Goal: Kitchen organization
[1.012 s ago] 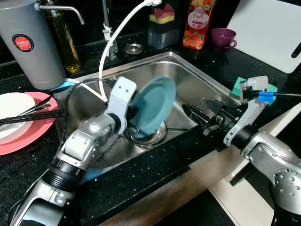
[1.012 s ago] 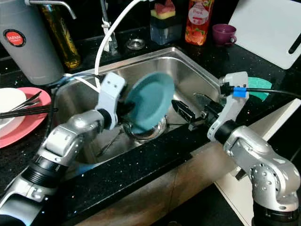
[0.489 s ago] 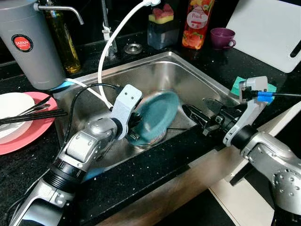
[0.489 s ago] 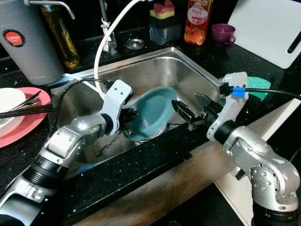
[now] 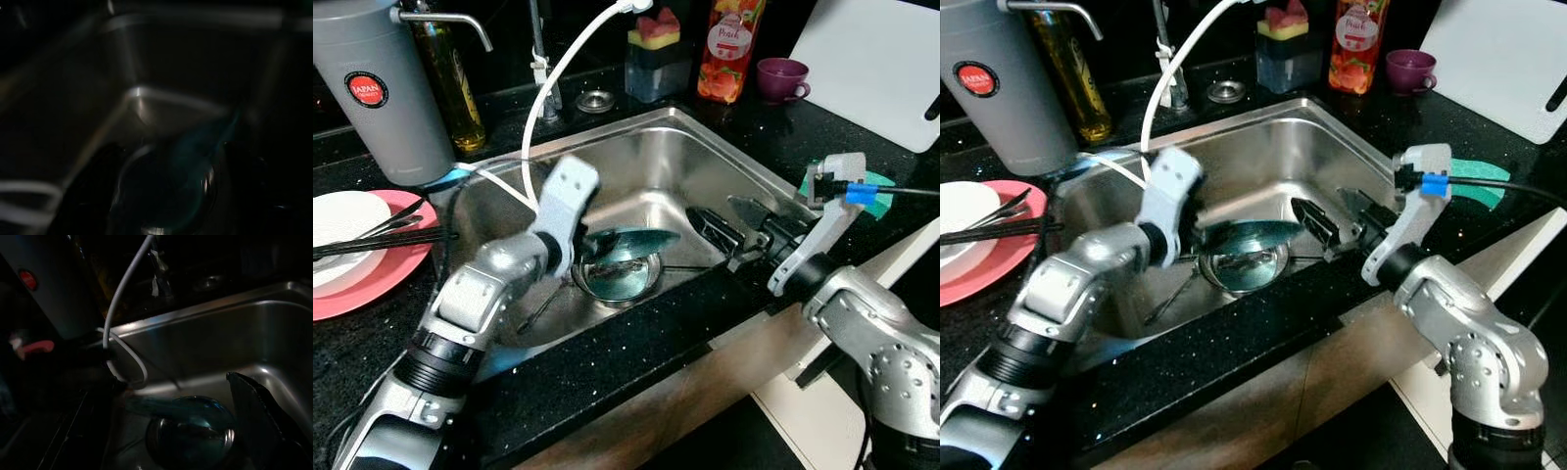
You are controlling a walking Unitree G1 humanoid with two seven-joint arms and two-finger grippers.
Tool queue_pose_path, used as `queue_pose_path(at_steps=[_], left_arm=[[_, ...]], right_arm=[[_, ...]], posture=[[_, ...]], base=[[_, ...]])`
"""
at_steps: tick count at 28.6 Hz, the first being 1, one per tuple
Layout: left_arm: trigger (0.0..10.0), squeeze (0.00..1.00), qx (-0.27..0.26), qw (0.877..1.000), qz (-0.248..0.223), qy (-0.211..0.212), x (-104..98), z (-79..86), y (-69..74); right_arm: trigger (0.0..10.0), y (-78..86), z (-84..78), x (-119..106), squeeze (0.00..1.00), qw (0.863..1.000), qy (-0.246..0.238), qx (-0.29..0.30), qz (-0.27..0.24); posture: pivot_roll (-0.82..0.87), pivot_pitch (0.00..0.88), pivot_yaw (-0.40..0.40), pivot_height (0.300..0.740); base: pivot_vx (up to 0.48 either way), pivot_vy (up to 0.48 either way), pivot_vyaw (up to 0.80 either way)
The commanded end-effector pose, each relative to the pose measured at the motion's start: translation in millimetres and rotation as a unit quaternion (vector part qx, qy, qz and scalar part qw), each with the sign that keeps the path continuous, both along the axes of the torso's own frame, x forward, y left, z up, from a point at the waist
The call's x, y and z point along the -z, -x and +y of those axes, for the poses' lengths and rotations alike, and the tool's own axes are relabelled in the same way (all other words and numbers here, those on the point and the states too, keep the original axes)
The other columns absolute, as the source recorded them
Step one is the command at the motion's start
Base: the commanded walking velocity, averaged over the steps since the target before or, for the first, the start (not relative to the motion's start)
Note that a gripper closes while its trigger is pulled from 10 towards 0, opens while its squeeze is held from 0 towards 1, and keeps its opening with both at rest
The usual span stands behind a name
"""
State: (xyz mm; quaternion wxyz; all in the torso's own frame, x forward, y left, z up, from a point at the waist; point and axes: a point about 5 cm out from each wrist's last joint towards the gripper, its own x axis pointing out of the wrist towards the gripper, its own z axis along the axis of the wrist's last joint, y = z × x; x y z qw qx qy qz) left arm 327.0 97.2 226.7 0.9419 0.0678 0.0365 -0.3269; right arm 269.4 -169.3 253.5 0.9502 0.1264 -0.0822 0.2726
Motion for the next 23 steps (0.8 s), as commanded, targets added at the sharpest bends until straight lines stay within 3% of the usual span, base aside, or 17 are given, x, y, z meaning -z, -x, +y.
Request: queue_pose_path(at_steps=[1, 3, 4, 5, 6, 12, 15, 19, 23], left_arm=[[10.0, 1.00, 0.019, 0.999, -0.017, 0.021, -10.4, -3.6, 3.2], [10.0, 1.00, 0.066, 0.991, -0.057, 0.101, -42.6, -10.3, 15.8], [10.0, 1.00, 0.066, 0.991, -0.057, 0.101, -42.6, -10.3, 15.8], [10.0, 0.96, 0.091, 0.980, -0.084, 0.156, -64.6, -9.6, 24.4], [10.0, 0.01, 0.099, 0.975, -0.096, 0.175, -73.3, -7.5, 28.2], [10.0, 0.00, 0.109, 0.959, -0.129, 0.226, -93.8, 6.0, 39.4], [10.0, 0.00, 0.081, 0.955, -0.142, 0.248, -95.9, 21.0, 45.0], [10.0, 0.00, 0.053, 0.955, -0.144, 0.254, -92.3, 31.5, 52.6], [10.0, 0.00, -0.019, 0.963, -0.158, 0.217, -90.1, 51.7, 55.3]], right_arm=[[10.0, -1.7, 1.2, 0.1, 0.00, 1.000, -0.004, 0.001, -0.004], [10.0, -5.2, 0.9, -2.5, 0.00, 1.000, -0.014, 0.006, -0.011], [10.0, -5.2, 0.9, -2.5, 0.00, 1.000, -0.014, 0.006, -0.011], [10.0, -7.4, 1.0, -5.5, 0.00, 0.999, -0.025, 0.010, -0.020], [10.0, -8.3, 1.2, -6.6, 0.00, 0.999, -0.029, 0.011, -0.023], [10.0, -10.8, 3.1, -10.3, 0.00, 0.998, -0.050, 0.007, -0.034], [10.0, -13.5, 11.3, -11.2, 0.00, 0.998, -0.055, -0.005, -0.043], [10.0, -17.7, 19.2, -8.6, 0.00, 0.997, -0.057, -0.012, -0.043], [10.0, -21.5, 24.7, -5.5, 0.00, 0.997, -0.057, -0.021, -0.041]], posture=[[-0.02, 0.009, 0.053, 0.740], [-0.02, 0.000, 0.051, 0.740], [-0.02, 0.000, 0.051, 0.740], [-0.01, 0.000, 0.049, 0.740], [-0.01, 0.000, 0.049, 0.740], [0.00, 0.000, 0.047, 0.740], [0.01, 0.000, 0.038, 0.740], [0.03, 0.000, 0.023, 0.740], [0.06, 0.000, 0.010, 0.740]], base=[[0.000, 0.000, 0.00], [0.000, 0.000, 0.00], [0.000, 0.000, 0.00], [0.000, 0.000, 0.00], [0.000, 0.000, 0.00], [0.000, 0.000, 0.00], [0.000, 0.000, 0.00], [0.000, 0.000, 0.57], [0.000, 0.000, 0.80]])
